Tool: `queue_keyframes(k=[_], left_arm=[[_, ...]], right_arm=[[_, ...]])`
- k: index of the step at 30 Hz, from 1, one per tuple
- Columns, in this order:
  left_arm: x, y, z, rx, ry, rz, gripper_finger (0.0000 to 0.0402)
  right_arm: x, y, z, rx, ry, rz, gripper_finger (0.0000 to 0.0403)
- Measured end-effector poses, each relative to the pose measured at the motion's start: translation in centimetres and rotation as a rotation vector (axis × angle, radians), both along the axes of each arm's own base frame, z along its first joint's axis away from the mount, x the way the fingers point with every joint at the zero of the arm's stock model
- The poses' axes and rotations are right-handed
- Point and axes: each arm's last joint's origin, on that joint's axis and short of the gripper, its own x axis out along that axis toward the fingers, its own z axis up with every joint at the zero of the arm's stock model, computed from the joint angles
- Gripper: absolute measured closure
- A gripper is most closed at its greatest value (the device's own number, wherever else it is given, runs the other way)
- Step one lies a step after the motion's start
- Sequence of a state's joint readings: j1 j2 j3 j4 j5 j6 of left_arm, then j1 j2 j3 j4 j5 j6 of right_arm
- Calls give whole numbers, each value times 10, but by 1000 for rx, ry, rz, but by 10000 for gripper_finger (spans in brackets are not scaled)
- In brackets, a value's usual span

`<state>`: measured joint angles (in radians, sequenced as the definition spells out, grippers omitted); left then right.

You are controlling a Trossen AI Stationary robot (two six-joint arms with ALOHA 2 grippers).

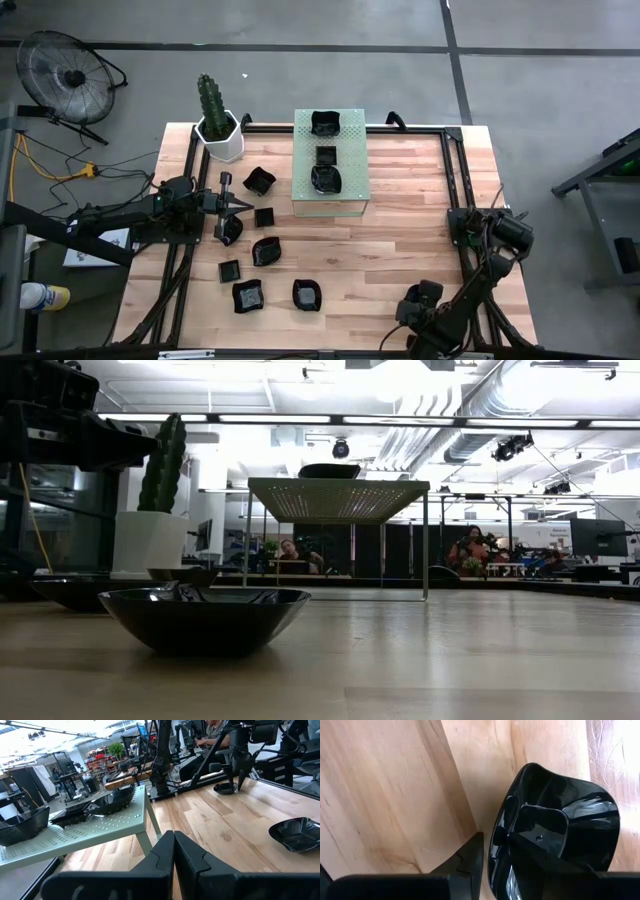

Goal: Pick & Place Mini shaped plates
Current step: Stack the black leaf shaped plate on top of the black leaf shaped plate on the shelf

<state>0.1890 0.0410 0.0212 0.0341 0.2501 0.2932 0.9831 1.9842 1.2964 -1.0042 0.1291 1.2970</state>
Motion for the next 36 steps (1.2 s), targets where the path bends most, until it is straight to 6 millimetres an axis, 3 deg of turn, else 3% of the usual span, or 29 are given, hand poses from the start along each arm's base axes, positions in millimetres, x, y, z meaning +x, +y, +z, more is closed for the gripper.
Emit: queue_keyframes(k=[17,28,36], left_arm=[[0,0,0,0,0,0,399],[0,0,0,0,0,0,399],[0,0,0,0,0,0,399]], right_arm=[[-1,-1,4,18,12,-6,398],[6,-5,10,4,21,9,400],[33,-16,32,-45,1,58,401]])
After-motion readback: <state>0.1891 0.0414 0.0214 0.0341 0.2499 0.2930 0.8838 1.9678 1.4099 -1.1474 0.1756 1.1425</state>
